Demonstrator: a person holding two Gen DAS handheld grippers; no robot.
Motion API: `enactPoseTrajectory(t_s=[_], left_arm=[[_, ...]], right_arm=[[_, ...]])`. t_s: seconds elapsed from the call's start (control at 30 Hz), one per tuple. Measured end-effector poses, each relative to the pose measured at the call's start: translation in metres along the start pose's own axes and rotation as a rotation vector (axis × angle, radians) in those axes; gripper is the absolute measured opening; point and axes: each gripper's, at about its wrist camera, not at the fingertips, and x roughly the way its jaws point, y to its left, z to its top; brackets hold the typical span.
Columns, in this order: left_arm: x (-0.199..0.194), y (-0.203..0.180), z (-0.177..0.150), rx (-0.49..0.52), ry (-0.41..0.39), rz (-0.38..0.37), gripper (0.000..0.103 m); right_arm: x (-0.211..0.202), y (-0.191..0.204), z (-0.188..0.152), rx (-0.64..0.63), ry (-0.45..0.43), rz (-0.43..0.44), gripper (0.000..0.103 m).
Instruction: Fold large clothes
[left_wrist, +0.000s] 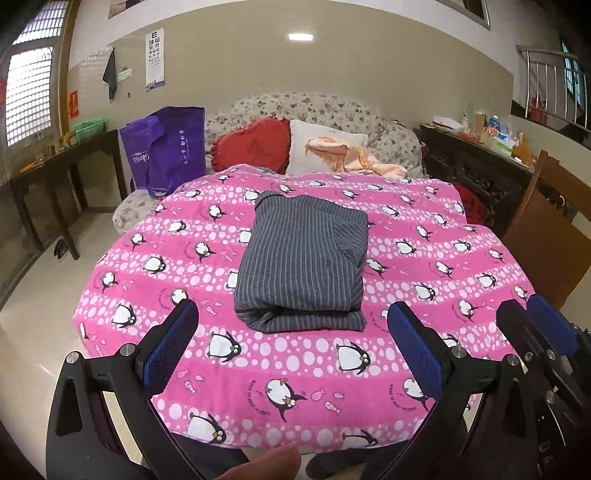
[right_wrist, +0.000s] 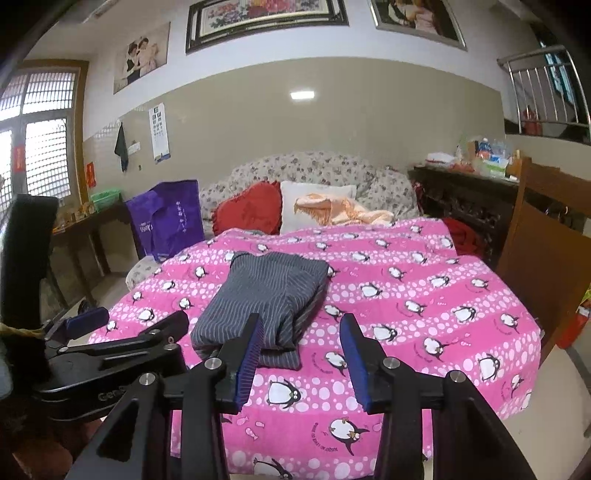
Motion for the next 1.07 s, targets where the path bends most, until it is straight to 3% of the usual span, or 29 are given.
enactPoseTrajectory(t_s=[0.17, 0.87, 1.07], left_arm=[[0.000, 0.000, -0.001, 0.007, 0.001, 0.007, 0.103], [0.004, -0.010, -0.008, -0.001, 0.018, 0.009, 0.103], [-0.001, -0.014, -0.011, -0.001, -0.016, -0.002, 0.103]], right_arm=[[0.000, -0.004, 0.001, 0.015, -0.009, -0.010, 0.055], [0.002, -0.009, -0.003, 0.026, 0.003, -0.004, 0.055], [0.003, -0.009, -0.004, 0.028, 0.004, -0.003, 0.055]])
